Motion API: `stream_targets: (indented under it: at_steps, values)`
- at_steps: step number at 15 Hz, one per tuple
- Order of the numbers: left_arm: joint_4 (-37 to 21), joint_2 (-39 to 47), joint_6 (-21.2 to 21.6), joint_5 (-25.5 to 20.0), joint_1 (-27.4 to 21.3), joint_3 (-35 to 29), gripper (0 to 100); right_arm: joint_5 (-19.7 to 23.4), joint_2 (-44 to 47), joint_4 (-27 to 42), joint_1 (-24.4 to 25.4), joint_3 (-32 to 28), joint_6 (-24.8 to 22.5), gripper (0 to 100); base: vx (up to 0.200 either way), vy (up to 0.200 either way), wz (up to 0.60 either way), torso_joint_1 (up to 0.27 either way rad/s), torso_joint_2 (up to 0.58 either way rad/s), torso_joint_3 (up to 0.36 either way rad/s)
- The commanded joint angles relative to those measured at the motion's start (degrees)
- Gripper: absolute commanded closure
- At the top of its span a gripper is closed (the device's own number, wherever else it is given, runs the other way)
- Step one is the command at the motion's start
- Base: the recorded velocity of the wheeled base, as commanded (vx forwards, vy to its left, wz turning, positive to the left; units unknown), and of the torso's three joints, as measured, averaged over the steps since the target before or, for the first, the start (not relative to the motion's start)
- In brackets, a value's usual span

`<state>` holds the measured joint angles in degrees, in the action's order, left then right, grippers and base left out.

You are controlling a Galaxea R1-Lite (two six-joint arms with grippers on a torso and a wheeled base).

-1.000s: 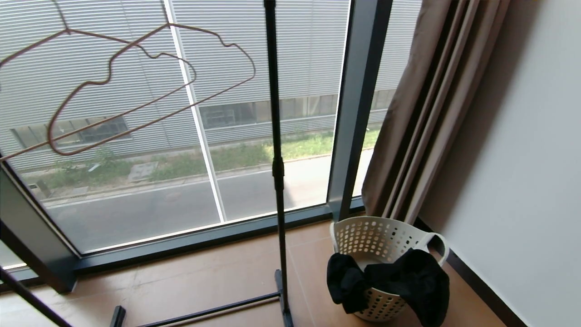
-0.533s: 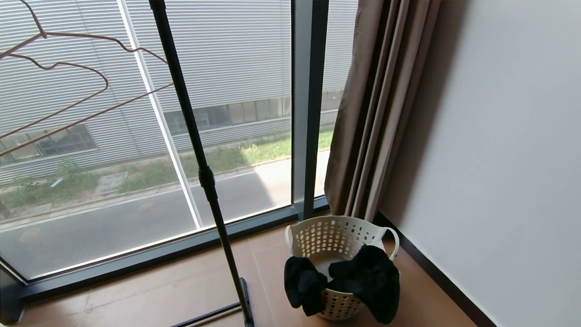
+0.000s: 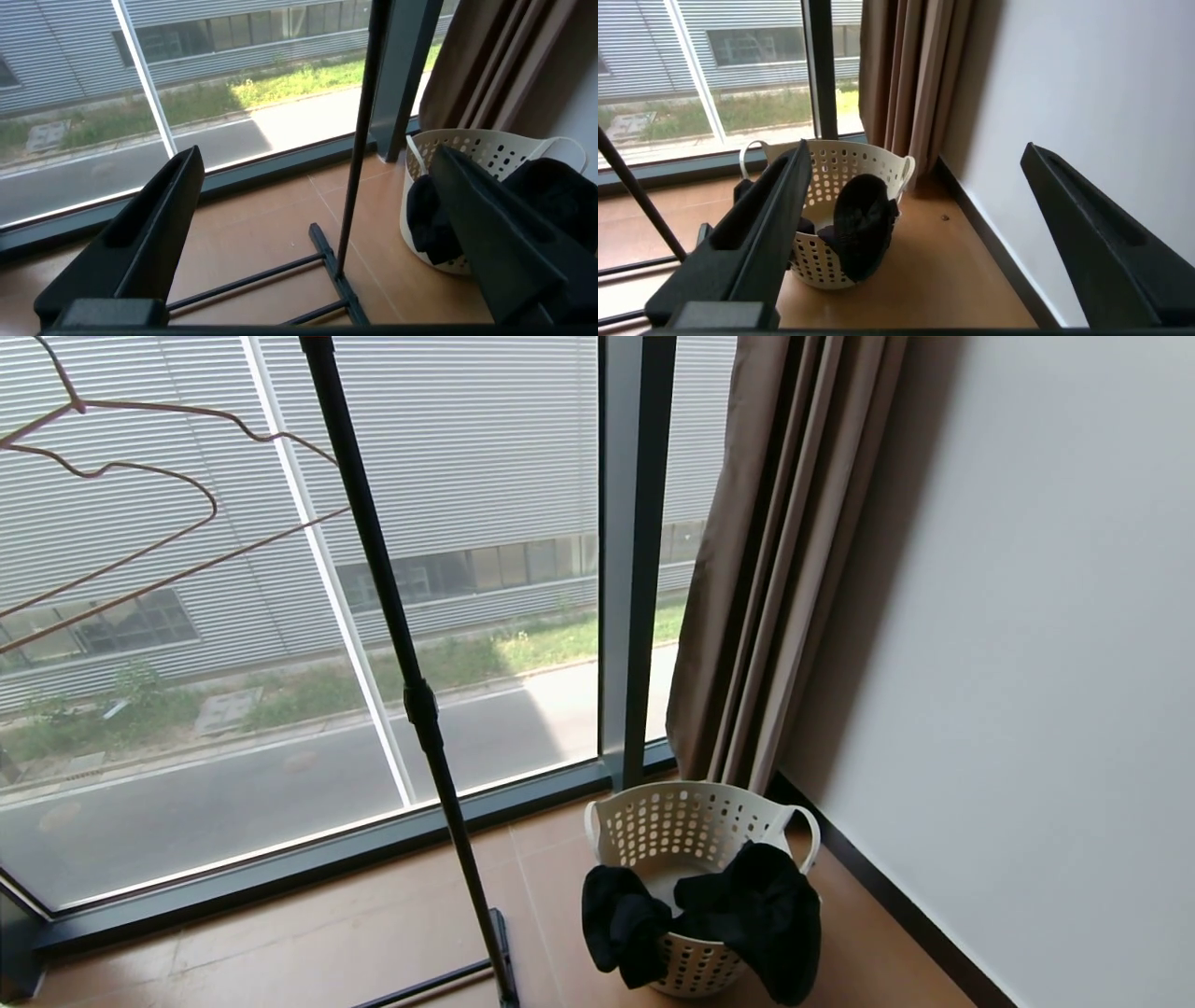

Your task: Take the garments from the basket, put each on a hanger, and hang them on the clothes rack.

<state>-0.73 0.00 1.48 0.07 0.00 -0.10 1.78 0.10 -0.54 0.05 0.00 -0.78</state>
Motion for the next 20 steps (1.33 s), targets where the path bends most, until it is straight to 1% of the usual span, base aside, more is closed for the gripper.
stream_targets:
  at_steps: [1,4,9,13,15,17,20]
  values:
    - [-0.06,0.0,0.37,-0.07,0.0,0.01,0,-0.02,-0.01,0.01,-0.05,0.0,-0.01,0,0.0,0.0,0.0,-0.022,0.12,0.115]
    - [-0.06,0.0,0.37,-0.25,0.0,0.01,0,-0.02,-0.01,0.01,-0.05,0.0,0.08,0,0.0,0.0,0.0,-0.012,0.13,0.115]
    - [-0.06,0.0,0.37,-0.34,0.0,0.01,0,-0.02,-0.01,0.01,-0.05,0.0,-0.01,0,0.0,0.0,0.0,0.0,0.0,0.0]
    - [-0.06,0.09,0.37,-0.42,0.0,0.01,0,-0.02,-0.01,0.01,-0.05,0.0,-0.01,0,0.0,0.0,0.0,-0.013,0.26,0.238]
    - [-0.06,0.09,0.28,-0.42,0.0,0.01,0,-0.02,-0.01,0.01,-0.05,0.0,-0.01,0,0.0,0.0,0.0,-0.002,0.1,0.095]
    - [-0.06,0.09,0.37,-0.42,0.0,0.01,0,-0.11,-0.01,0.01,-0.05,0.0,-0.01,0,0.0,0.0,0.0,0.0,0.0,0.0]
    - [-0.15,0.09,0.46,-0.42,-0.09,0.01,0,-0.2,-0.01,-0.08,-0.05,0.0,0.08,0,0.0,0.0,0.0,0.002,0.01,-0.129]
